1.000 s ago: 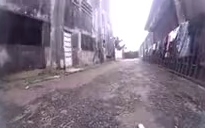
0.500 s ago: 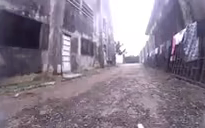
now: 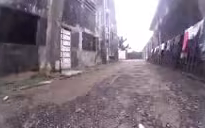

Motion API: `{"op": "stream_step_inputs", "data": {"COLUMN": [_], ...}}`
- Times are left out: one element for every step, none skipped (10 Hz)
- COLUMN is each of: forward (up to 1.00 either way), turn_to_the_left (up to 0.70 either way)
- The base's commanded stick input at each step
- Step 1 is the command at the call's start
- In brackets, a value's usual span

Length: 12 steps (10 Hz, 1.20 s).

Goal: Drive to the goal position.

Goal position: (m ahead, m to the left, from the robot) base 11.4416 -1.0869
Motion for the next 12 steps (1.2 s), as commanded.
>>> {"op": "stream_step_inputs", "data": {"forward": [0.7,0.7,0.7,0.7,0.7,0.7,0.7,0.7,0.7,0.7,0.7,0.7], "turn_to_the_left": [0.0,0.0,0.0,0.0,0.0,0.0,0.0,0.0,0.0,0.0,0.0,0.0]}}
